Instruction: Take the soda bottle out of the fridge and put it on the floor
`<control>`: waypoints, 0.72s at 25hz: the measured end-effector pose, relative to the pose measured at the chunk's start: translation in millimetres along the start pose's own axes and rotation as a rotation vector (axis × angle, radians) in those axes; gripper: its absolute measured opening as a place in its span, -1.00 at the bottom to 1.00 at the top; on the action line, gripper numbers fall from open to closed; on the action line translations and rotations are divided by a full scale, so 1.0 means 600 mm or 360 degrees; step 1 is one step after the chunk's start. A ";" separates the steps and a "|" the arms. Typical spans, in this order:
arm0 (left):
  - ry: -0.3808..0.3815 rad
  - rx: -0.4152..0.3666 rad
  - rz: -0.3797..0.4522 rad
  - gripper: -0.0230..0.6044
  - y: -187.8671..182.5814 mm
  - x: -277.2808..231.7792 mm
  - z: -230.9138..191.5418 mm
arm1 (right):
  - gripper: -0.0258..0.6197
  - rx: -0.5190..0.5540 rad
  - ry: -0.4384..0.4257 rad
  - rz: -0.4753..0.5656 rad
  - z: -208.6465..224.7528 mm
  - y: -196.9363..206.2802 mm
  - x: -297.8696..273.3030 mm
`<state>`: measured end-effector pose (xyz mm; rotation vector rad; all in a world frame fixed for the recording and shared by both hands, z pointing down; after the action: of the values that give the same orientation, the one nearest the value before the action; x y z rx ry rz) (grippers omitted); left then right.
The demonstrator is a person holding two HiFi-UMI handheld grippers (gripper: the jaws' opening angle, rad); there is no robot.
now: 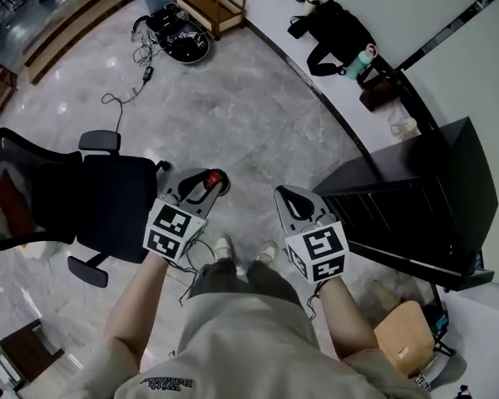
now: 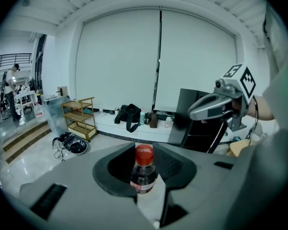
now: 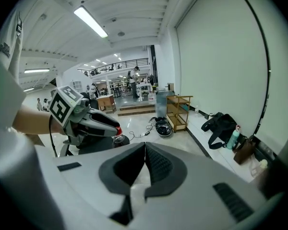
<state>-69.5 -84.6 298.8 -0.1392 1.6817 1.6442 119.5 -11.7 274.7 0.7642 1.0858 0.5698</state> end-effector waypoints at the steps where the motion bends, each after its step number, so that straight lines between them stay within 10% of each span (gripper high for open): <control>1: -0.0016 0.0018 -0.0003 -0.57 0.010 -0.007 -0.008 | -0.93 0.0018 -0.0007 -0.0013 0.003 0.000 -0.014; 18: -0.0189 0.0232 -0.0120 -0.57 0.273 -0.158 -0.138 | -0.93 0.0073 -0.0113 -0.0228 0.060 0.112 -0.331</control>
<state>-131.9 -171.4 475.6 -0.0323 1.6785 1.4411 76.6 -126.6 448.7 0.7345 1.0814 0.3948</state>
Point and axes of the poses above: the fingertips, and each gripper's own axes: x backward along the fingers, z to its right, y out of its underside, the point moved 7 cm from there along x, backward along the fingers, and after that the axes turned 13 degrees about -x, right-handed, at the moved point
